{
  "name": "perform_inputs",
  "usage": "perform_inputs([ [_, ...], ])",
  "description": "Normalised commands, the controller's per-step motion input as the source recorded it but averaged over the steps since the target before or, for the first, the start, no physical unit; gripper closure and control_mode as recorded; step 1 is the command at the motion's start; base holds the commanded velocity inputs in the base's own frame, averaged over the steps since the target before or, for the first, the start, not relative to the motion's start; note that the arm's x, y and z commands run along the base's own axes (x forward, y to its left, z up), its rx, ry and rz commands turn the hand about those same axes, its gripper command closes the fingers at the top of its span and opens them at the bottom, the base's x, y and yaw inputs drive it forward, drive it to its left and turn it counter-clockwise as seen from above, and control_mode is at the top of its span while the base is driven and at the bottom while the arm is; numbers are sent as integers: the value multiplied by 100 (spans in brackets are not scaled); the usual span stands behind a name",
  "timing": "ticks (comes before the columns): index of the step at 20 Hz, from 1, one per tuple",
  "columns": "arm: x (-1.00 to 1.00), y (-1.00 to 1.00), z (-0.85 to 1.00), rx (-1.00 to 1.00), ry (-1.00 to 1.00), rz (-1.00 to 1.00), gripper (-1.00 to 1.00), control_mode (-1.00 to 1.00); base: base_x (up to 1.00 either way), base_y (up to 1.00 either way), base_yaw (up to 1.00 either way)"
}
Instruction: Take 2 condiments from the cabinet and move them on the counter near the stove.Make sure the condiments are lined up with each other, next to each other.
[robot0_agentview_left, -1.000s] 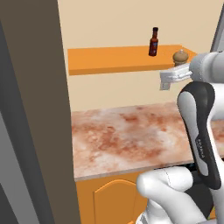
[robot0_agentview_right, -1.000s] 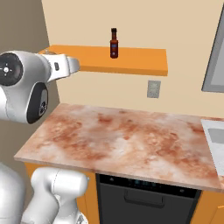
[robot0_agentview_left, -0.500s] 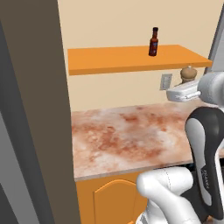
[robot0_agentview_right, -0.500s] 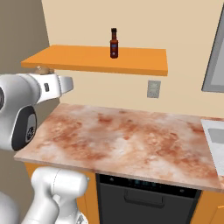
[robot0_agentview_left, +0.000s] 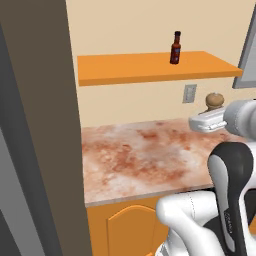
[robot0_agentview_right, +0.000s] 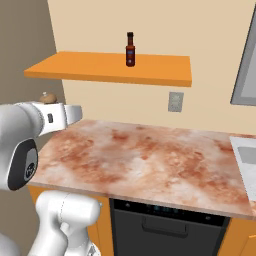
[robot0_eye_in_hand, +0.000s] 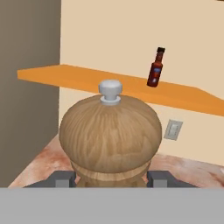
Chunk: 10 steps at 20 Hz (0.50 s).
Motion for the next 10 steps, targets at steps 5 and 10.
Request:
perform_inputs([
  [5,0,0,-6,0,5,0,100,-100,0,0,0],
  [10,0,0,0,0,5,0,100,-100,0,0,0],
])
